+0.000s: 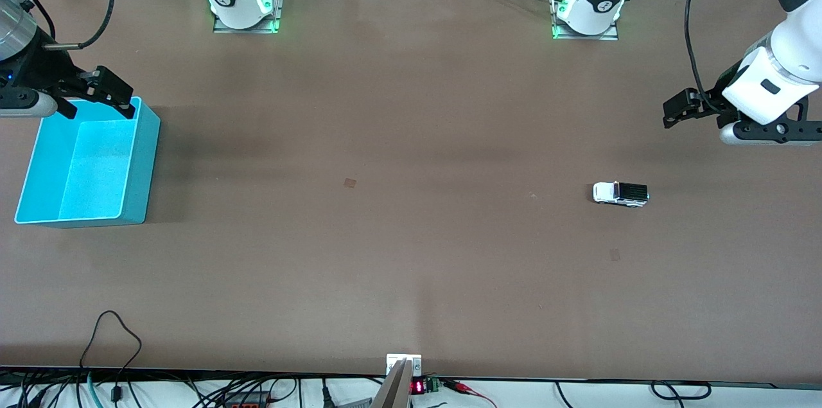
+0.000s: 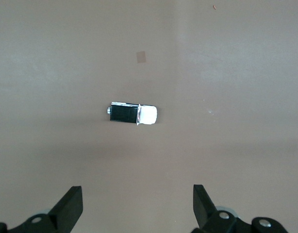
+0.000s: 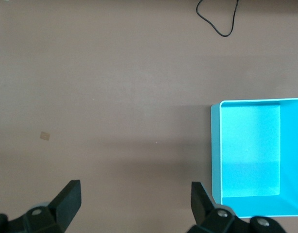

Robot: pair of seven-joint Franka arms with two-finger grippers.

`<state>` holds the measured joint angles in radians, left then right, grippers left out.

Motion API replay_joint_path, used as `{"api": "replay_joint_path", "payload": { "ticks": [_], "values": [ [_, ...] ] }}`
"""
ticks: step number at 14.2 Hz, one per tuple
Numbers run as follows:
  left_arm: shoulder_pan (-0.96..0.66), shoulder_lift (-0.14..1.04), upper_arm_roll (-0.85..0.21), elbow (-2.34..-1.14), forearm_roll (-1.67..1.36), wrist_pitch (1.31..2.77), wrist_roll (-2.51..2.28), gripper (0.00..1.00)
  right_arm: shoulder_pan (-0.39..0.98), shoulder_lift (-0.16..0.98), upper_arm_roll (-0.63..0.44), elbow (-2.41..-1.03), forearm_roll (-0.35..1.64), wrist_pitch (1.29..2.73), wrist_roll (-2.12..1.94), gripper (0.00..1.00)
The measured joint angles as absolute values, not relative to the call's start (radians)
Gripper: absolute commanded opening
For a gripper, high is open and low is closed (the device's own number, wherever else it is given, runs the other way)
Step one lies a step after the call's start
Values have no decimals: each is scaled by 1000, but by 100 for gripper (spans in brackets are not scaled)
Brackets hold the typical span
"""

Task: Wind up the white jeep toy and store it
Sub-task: 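Move the left gripper toward the white toy jeep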

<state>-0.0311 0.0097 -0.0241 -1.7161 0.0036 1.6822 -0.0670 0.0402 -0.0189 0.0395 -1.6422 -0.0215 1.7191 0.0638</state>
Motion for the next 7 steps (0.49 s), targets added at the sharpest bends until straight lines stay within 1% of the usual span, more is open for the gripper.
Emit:
{"api": "replay_joint_path", "payload": {
  "ticks": [7],
  "values": [
    [-31,10,-22,-1716,4,1670,-67,100,40,-19,39,-1642,-22,1718,64,100]
  ]
}}
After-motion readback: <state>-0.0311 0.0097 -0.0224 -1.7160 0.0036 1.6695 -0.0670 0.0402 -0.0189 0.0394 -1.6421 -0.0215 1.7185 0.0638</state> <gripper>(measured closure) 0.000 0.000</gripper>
